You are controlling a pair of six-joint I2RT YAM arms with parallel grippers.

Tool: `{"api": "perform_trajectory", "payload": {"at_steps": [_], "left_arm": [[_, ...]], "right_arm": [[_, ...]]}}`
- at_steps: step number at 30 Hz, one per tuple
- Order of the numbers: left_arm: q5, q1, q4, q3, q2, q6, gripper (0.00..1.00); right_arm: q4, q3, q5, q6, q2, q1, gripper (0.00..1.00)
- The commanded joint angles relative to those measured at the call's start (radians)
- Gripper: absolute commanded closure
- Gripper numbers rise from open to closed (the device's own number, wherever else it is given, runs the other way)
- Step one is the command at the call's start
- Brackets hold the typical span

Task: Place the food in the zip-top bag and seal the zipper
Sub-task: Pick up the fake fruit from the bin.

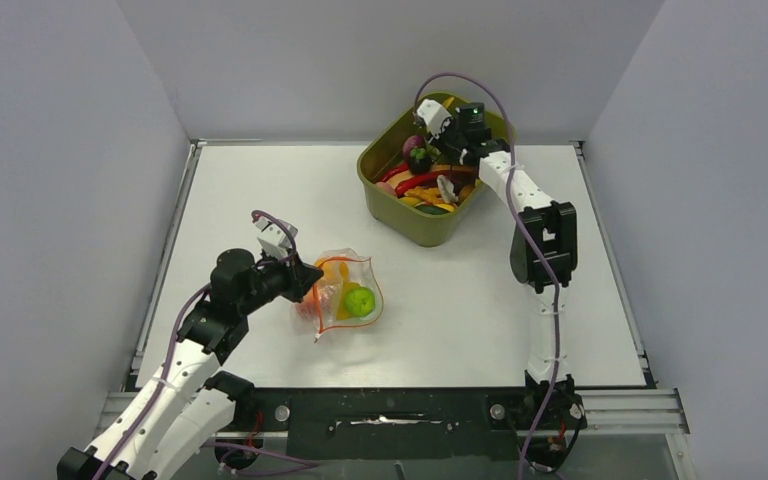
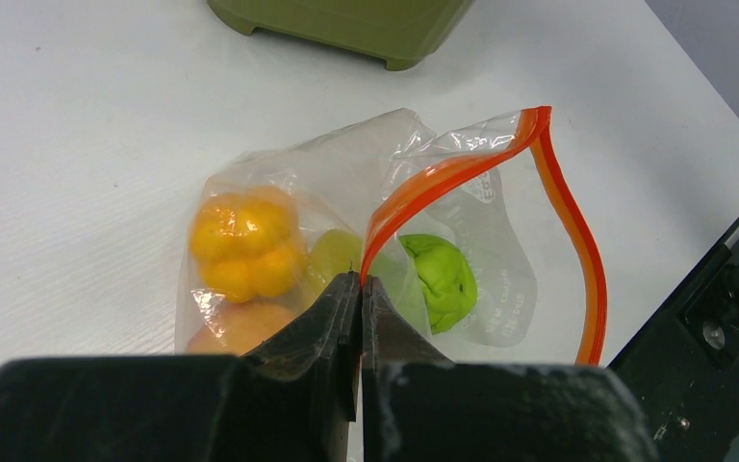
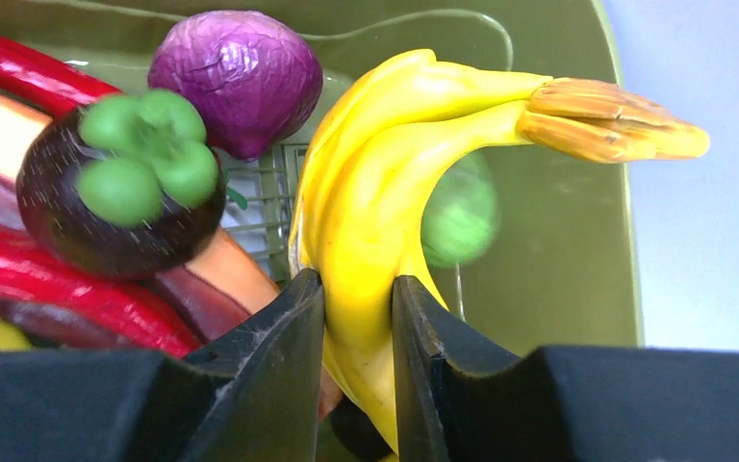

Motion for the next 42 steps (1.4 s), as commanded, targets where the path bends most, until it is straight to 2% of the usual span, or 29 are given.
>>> {"api": "perform_trajectory", "payload": {"at_steps": [1, 11, 23, 29, 38, 42], "left_arm": [[0.013, 0.0, 0.046, 0.015, -0.015, 0.026, 1.0], [0.034, -0.002, 0.06, 0.008, -0.037, -0.001, 1.0], [0.024, -0.002, 0.095, 0.052, -0.035, -0.126, 1.0], [0.015, -0.002, 0.094, 0.103, -0.015, -0.151, 1.0], [0.018, -0.002, 0.1, 0.114, -0.007, -0.176, 1.0], [0.036, -0.002, 0.099, 0.117, -0.004, -0.192, 1.0]], "right_arm": [[0.056, -0.069, 0.0, 0.008, -0.144, 0.021, 1.0], [0.117, -0.211, -0.085, 0.169, -0.316, 0.037, 1.0], [0.357, -0.525, -0.262, 0.463, -0.635, 0.035, 1.0], [0.547, -0.731, -0.366, 0.666, -0.827, 0.047, 1.0], [0.685, -0.922, -0.569, 0.758, -0.998, 0.141, 1.0], [0.82, -1.008, -0.683, 0.842, -1.047, 0.17, 1.0]]}}
